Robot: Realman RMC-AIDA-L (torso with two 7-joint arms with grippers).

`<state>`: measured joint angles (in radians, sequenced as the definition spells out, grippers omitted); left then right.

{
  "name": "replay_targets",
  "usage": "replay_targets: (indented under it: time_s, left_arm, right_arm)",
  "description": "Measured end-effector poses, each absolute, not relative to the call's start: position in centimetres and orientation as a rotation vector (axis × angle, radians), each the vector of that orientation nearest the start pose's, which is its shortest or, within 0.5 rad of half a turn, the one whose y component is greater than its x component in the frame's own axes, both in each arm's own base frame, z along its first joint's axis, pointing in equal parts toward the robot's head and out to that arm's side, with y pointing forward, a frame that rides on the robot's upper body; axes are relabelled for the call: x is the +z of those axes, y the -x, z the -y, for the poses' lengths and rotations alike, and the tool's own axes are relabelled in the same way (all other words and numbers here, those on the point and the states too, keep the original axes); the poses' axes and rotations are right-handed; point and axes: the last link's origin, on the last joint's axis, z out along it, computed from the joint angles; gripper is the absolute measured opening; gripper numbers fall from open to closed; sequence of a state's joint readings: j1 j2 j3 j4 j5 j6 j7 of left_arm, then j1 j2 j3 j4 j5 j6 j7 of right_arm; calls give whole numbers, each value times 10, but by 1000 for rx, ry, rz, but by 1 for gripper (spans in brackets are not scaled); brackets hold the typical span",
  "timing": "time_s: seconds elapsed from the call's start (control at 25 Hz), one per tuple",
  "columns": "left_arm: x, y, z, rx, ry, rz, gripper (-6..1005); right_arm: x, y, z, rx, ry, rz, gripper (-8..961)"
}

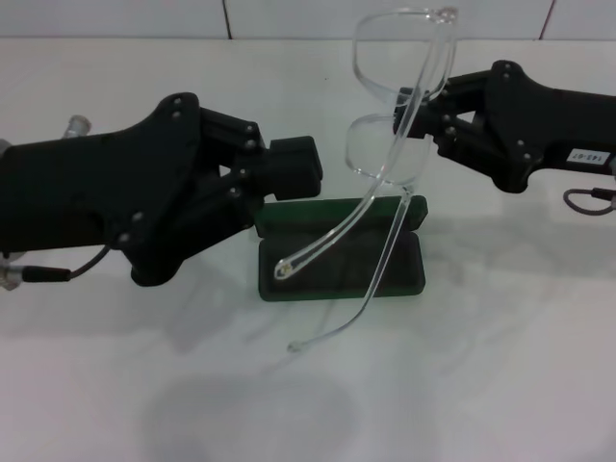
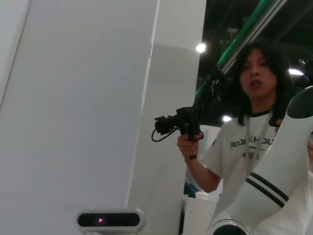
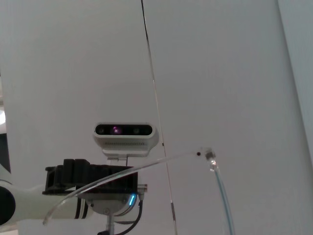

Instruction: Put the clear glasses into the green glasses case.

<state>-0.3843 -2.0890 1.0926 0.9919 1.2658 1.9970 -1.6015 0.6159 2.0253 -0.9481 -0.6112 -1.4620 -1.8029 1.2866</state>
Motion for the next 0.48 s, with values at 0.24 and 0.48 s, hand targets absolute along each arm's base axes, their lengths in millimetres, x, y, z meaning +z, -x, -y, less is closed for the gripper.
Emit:
replay_targets:
  time_s: [0.24,0.48]
  left_arm:
    - [52,157,-274,-1565,2845,186,24]
    - [49,156,-279,-1539,2837,206,24]
  right_arm:
    - [12,-170,-334,1271,2824,-174,87]
    - [1,-167,-336,1243,2840,-185,86]
